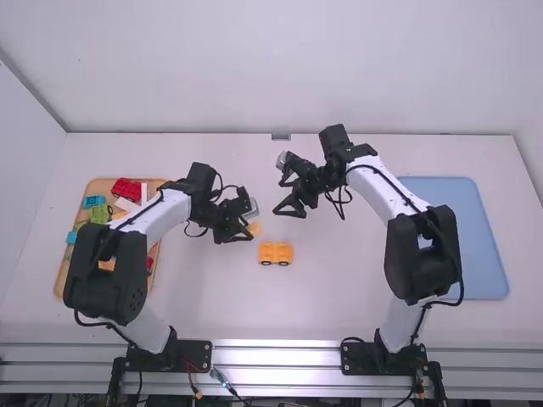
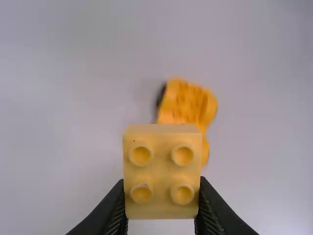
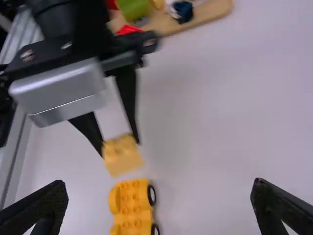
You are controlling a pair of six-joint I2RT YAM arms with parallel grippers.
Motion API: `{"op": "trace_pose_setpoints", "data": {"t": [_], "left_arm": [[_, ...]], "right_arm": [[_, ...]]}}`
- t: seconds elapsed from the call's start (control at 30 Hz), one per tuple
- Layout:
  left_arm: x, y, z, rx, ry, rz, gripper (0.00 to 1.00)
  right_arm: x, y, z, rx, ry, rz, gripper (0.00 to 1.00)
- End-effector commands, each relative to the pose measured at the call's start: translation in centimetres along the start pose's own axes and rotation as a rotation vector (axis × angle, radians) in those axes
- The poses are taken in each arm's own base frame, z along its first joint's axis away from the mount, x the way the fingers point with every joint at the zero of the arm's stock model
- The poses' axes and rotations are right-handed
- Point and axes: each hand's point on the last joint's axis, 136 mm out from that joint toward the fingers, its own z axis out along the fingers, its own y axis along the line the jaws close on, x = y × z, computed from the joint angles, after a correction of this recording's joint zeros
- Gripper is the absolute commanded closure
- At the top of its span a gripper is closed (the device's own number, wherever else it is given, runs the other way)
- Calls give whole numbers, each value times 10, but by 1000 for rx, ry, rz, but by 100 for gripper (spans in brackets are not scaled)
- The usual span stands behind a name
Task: Assemble lego blocks to make yellow taxi
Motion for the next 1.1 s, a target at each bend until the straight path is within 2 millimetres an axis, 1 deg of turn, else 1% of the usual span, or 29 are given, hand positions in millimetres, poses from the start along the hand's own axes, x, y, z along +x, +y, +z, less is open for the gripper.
{"op": "trace_pose_setpoints", "data": {"t": [0.0, 0.07, 0.1, 0.17, 0.23, 0.3, 0.37, 0.4, 0.43, 0.47, 0.53, 0.63, 0.67, 0.7, 0.73, 0.77, 0.87, 0.93, 1.0, 1.03, 1.07], "left_arm": [[30, 3, -5, -41, 176, 146, 89], [45, -5, -8, -5, 249, 179, 91], [49, -6, -9, -1, 269, 186, 91], [53, -6, -10, 0, 290, 203, 91], [57, -6, -7, 2, 310, 256, 91], [65, -4, -4, -8, 341, 305, 91], [77, -1, 2, -32, 376, 323, 90], [85, 1, 7, -52, 401, 339, 91], [89, 1, 11, -60, 409, 347, 92], [90, 1, 12, -63, 411, 351, 92], [97, 0, 22, -82, 415, 378, 91], [100, 1, 28, -102, 412, 383, 88], [102, 0, 31, -106, 404, 388, 78], [103, 0, 34, -113, 394, 392, 61], [104, 0, 35, -119, 392, 393, 42], [105, 1, 35, -126, 390, 395, 1], [104, 5, 37, -148, 388, 412, 1], [100, 9, 35, -161, 366, 412, 1], [87, 9, 33, -163, 308, 393, 1], [72, 11, 27, -173, 237, 364, 1], [69, 11, 25, -172, 222, 360, 1]], "right_arm": [[-3, -10, -15, 61, 14, 59, 1], [0, -14, -21, 68, 4, 77, 1], [0, -15, -23, 69, -1, 82, 1], [1, -17, -26, 74, -6, 89, 1], [2, -20, -30, 82, -16, 123, 1], [3, -24, -32, 99, -14, 159, 1], [4, -24, -31, 100, -9, 170, 1], [4, -24, -31, 98, -9, 172, 1], [4, -24, -31, 98, -7, 173, 1], [4, -24, -31, 98, -7, 173, 1], [4, -24, -31, 98, -8, 170, 1], [4, -24, -31, 99, -9, 169, 1], [3, -24, -31, 99, -9, 169, 1], [4, -23, -30, 98, -8, 170, 1], [4, -23, -30, 97, -7, 171, 1], [4, -24, -31, 98, -8, 172, 1], [4, -23, -31, 97, -7, 174, 1], [4, -24, -31, 98, -7, 174, 1], [5, -24, -32, 100, -7, 174, 1], [5, -24, -32, 100, -7, 174, 1], [5, -24, -32, 100, -7, 174, 1]]}}
